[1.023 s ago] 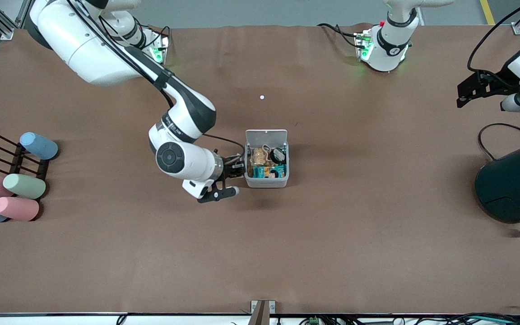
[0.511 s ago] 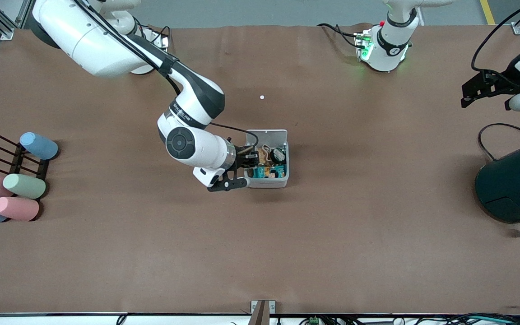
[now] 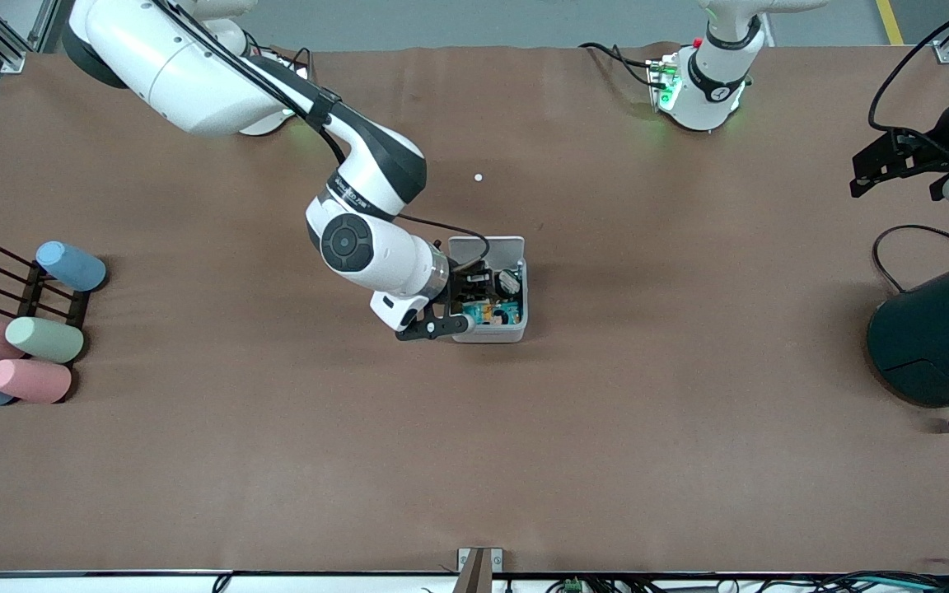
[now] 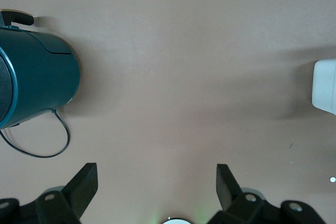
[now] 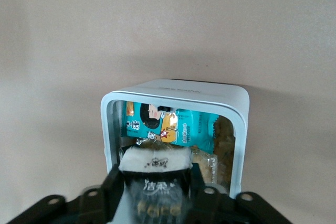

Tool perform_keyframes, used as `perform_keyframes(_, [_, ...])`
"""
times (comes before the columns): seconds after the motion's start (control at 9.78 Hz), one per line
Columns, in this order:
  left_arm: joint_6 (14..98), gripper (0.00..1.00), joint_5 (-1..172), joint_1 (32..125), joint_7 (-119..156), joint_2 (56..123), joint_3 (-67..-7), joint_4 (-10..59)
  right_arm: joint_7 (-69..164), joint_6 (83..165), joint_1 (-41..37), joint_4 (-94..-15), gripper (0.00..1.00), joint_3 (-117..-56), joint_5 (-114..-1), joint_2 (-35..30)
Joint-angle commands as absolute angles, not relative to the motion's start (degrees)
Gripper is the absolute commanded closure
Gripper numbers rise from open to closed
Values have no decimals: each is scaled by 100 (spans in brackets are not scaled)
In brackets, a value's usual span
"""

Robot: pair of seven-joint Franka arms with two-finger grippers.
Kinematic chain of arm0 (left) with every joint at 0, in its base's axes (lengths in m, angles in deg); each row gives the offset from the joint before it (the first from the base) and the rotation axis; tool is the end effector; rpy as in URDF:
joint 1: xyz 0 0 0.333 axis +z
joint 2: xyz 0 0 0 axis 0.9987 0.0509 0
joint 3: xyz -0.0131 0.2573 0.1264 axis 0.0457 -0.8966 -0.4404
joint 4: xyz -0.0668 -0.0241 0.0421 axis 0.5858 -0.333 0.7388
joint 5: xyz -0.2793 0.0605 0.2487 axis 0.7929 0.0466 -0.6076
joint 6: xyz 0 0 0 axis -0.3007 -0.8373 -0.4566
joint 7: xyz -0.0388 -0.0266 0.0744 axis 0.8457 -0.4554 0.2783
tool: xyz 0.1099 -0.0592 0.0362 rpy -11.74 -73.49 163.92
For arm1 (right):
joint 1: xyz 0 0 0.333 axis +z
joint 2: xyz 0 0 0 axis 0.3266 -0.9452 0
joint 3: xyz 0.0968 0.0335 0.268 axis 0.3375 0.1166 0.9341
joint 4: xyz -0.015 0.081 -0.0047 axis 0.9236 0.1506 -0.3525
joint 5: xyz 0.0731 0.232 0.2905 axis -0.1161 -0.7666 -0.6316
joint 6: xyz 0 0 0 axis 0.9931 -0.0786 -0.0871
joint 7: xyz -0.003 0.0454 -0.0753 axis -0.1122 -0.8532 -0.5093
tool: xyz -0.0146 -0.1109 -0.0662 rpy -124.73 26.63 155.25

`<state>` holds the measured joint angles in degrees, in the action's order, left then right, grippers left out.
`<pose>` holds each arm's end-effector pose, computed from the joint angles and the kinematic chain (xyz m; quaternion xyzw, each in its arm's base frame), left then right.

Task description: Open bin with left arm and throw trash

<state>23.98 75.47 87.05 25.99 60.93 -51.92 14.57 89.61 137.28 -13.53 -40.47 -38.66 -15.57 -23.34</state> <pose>0.5162 -0.0300 0.5974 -0.9991 0.0390 0.0100 0.0101 0.5375 0.4513 0.2893 -0.9754 -0.0211 0.0653 0.2093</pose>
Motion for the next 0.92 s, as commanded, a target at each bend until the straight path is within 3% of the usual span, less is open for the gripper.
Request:
perform_keyframes(0.0, [2298,0,7520,8717,2607,6062,-5169,1387,9034,13779,-1370,-4092,4,-3873,-1647,-2294])
perform_keyframes(0.41, [2307,0,7538,8735,2669,6071,-5186,1378,8614,13640,-1606,-4109,1,-3899,-1270,-2241])
perform_keyframes(0.82, [2325,0,7520,8717,2678,6079,-5187,1378,6991,12341,-2738,-4101,1,-3873,-451,-2039])
